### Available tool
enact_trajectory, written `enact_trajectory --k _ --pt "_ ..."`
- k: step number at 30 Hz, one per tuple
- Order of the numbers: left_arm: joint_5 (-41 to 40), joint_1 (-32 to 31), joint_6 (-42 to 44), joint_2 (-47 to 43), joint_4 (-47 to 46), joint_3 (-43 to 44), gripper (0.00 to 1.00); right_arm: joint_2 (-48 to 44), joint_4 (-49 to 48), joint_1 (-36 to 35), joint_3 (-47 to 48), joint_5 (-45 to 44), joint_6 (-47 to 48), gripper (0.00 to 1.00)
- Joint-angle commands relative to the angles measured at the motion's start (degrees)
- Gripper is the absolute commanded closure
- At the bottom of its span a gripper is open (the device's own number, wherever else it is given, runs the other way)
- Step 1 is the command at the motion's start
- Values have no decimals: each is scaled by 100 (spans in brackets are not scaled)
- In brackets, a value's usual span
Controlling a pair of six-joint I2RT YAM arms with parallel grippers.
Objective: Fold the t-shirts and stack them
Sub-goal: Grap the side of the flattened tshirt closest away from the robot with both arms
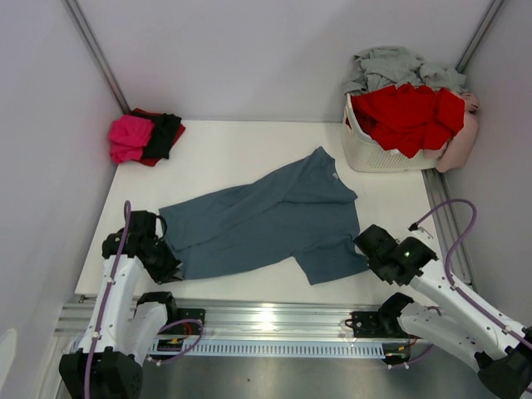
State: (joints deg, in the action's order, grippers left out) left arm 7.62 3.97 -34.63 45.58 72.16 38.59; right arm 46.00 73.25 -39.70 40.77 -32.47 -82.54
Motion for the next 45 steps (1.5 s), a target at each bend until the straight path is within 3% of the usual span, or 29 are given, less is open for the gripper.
enact_trajectory --k 1,3,6,8,10,14,17,19,21,29,31,32,33,38,45 --pt "-67 -36 -114 -67 79 158 99 120 216 -46 220 -163 -245 100" --pt "-24 -36 -105 -50 35 167 99 260 50 -46 238 -356 -227 98" --pt "3 -36 -105 -32 -9 166 99 488 -397 -46 264 -532 106 48" --pt "3 -36 -88 -32 -18 201 99 620 -670 -29 221 -585 168 22" --pt "12 -45 -79 -49 -53 193 99 805 -873 85 133 -646 195 21" --pt "55 -36 -26 -102 -123 202 99 1078 -1032 865 -86 -647 220 39" --pt "117 -36 44 -76 -158 246 97 955 -1829 1743 -419 230 1009 39" --pt "152 -36 88 -93 -176 263 95 832 -2042 1922 -640 608 1152 37" --pt "170 -36 114 -120 -185 272 82 718 -2271 2159 -885 864 1327 35" --pt "249 -45 185 -58 -211 325 51 437 -2677 2300 -1160 2156 1891 32" --pt "249 -36 176 -58 -211 307 36 314 -2597 2300 -1133 2201 2040 33" --pt "258 -36 176 -58 -220 290 24 287 -2553 2300 -1142 2262 2075 34" --pt "267 -36 167 -67 -237 272 21 235 -2553 2309 -1159 2289 2110 35" --pt "293 -36 159 -76 -264 246 12 199 -2693 2335 -1291 2403 2207 40" --pt "223 -36 167 -41 -185 263 12 392 -2799 2607 -1502 2552 2155 45"
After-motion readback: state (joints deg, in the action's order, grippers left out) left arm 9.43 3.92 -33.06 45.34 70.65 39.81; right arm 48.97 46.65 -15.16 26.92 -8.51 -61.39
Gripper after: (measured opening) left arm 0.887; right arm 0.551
